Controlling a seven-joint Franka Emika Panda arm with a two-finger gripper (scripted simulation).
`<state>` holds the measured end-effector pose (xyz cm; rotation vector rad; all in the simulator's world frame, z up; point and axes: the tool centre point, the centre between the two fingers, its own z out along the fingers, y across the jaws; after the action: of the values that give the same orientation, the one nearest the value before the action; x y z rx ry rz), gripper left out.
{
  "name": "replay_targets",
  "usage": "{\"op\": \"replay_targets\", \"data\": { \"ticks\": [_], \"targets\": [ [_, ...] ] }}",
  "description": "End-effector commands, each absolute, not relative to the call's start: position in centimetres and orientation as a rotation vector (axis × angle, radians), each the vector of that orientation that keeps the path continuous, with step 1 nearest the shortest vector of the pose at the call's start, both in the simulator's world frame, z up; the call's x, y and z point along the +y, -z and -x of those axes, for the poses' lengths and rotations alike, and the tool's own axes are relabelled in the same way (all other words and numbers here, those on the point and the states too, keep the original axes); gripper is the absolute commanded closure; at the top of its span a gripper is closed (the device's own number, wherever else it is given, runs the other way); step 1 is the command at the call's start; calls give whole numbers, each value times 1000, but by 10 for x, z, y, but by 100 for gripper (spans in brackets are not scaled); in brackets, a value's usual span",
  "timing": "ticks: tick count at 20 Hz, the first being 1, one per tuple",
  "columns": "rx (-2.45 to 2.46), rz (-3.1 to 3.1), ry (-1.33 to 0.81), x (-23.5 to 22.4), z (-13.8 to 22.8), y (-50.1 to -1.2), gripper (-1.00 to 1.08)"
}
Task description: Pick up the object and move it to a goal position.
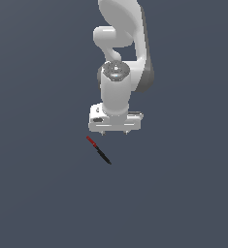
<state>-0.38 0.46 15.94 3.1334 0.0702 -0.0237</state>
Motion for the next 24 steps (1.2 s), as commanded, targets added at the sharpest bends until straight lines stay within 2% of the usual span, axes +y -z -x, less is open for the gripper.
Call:
{"op": "replay_targets", "data": {
  "ticks": [1, 11, 24],
  "targets": [
    [70, -3133, 24, 5, 4, -159, -92],
    [119, -3149, -9, 11, -2, -177, -92],
    [194, -3141, -7, 3, -3, -167, -92]
  ]
}}
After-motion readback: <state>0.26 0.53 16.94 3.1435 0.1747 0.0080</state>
